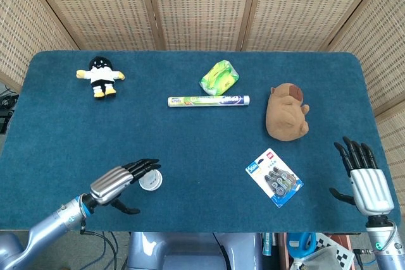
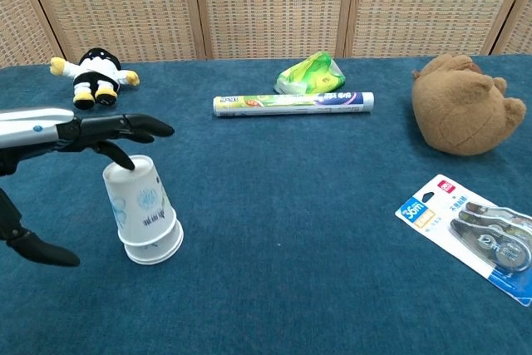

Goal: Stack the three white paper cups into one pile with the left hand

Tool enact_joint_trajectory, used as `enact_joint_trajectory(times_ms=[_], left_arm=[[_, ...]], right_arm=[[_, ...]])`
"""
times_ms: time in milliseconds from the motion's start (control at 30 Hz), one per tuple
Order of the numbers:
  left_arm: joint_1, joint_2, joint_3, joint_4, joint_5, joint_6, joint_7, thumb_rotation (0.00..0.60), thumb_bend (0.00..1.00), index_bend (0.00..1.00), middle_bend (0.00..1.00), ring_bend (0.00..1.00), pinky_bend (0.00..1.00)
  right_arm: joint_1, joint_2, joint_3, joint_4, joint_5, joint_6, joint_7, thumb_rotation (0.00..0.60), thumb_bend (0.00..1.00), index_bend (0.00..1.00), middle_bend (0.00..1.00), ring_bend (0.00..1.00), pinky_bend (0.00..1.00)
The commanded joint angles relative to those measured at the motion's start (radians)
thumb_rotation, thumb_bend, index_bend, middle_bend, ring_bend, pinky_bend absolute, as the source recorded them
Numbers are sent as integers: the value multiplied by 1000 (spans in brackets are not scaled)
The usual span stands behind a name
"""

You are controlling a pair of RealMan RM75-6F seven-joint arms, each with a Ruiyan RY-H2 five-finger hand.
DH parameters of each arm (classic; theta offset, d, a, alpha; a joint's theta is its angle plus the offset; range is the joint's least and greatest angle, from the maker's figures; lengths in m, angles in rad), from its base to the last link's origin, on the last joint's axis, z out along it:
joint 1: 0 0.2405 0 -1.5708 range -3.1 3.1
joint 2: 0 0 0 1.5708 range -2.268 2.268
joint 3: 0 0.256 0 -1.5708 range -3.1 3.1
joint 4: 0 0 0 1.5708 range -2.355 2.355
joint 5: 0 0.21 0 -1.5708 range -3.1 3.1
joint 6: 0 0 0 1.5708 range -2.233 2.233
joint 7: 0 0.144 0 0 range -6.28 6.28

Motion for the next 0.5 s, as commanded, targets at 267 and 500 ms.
enact_joint_trajectory(times_ms=[267, 500], left_arm=[[32, -9, -11, 18, 25, 121, 4, 600, 113, 0, 0, 0, 146], [168, 47, -49, 18, -126, 262, 319, 600, 112, 0, 0, 0, 0]], right_arm=[[0, 0, -1, 0, -1, 1, 1, 600, 0, 0, 0, 0, 0], [-1, 1, -2, -2, -6, 3, -1, 600, 0, 0, 0, 0, 0]])
